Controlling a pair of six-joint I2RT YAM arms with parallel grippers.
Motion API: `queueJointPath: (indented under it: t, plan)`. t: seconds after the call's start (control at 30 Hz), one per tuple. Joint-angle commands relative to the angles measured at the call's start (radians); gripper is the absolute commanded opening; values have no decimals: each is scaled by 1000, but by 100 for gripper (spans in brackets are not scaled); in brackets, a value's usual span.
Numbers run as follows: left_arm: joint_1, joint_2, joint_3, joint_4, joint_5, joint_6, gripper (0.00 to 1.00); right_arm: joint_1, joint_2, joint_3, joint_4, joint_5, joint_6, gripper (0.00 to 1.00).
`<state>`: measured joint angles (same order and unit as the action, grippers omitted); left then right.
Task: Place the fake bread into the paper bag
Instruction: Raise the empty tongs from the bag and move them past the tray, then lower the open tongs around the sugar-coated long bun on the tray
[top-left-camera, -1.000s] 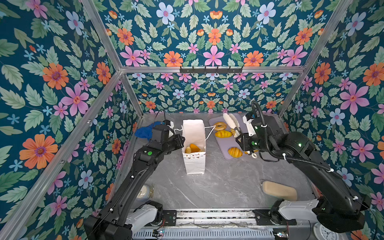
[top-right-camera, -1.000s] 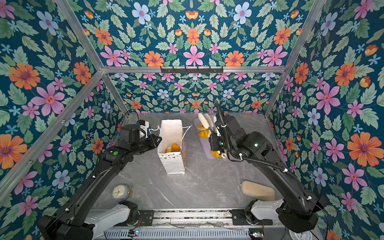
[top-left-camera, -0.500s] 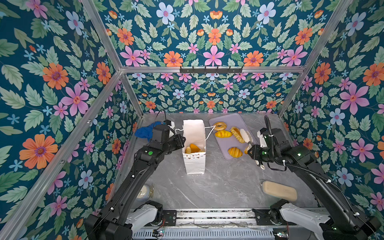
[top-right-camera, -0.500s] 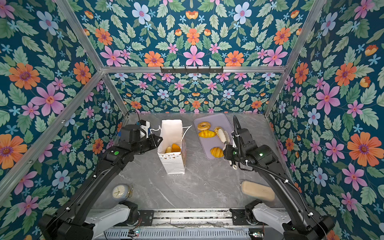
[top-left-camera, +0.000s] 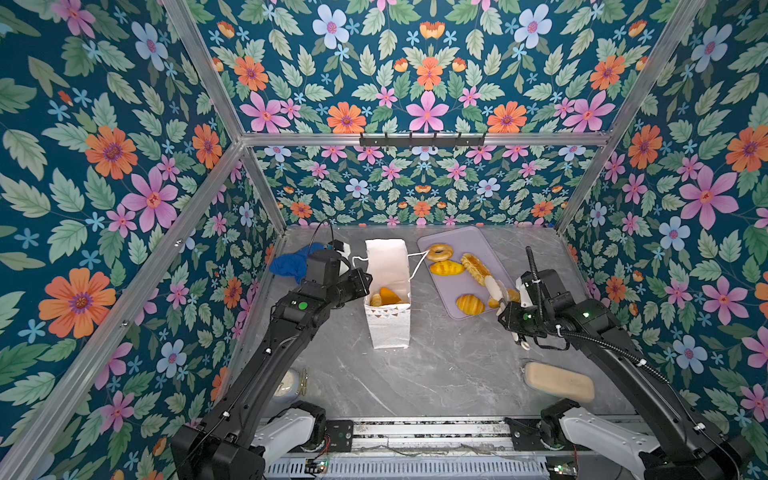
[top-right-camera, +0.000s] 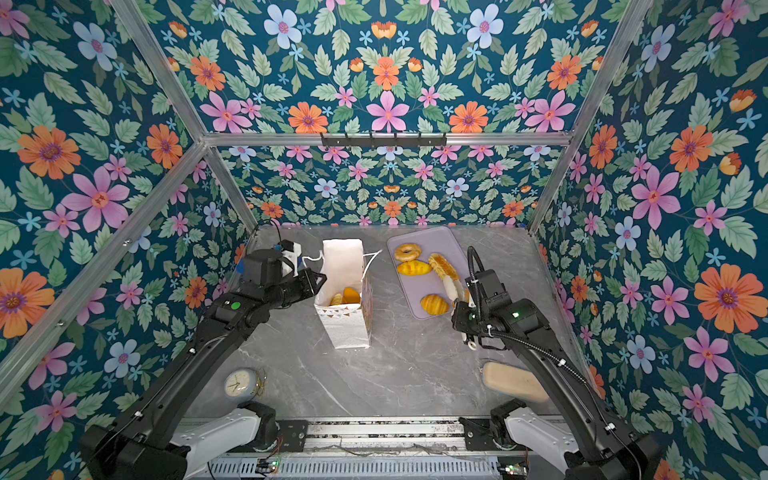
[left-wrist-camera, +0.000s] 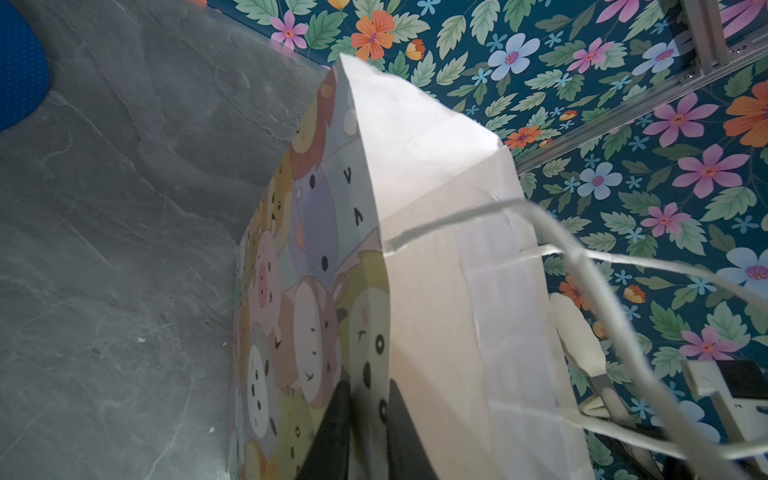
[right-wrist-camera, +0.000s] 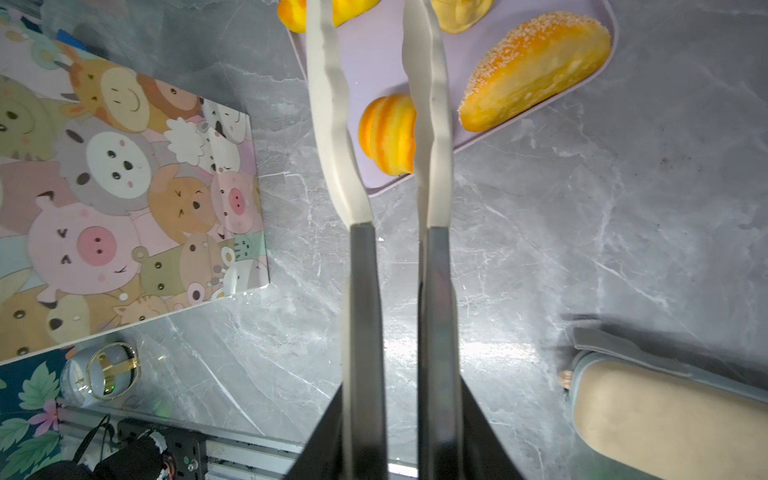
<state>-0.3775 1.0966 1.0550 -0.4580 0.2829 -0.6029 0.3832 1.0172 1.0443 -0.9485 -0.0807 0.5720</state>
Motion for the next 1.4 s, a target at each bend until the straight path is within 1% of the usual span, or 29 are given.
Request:
queueJointPath:
  t: [0.0, 0.17, 0.33, 0.6, 0.73, 1.0, 1.23, 1.37]
  plan:
    - [0, 2, -4, 23, 5, -4, 17, -37, -20, -25, 19, -28, 20, 34]
    - [0, 9, -8, 33, 9, -4, 17, -154, -56, -80, 39, -113, 25, 35]
    - [0, 16, -13, 47, 18, -3, 17, -284, -78, -129, 65, -224, 23, 36]
    - [0, 27, -20, 61, 27, 3, 18, -423, -82, -187, 98, -343, 25, 37]
    - [0, 28, -25, 66, 29, 5, 18, -466, -65, -205, 124, -396, 33, 37]
    - [-1, 21, -36, 74, 29, 7, 18, -501, -37, -202, 125, -416, 29, 40]
    - [-1, 18, -47, 87, 32, 6, 18, -563, -8, -224, 132, -477, 19, 40]
    - [0, 21, -49, 89, 34, 11, 18, -565, 12, -237, 148, -497, 26, 40]
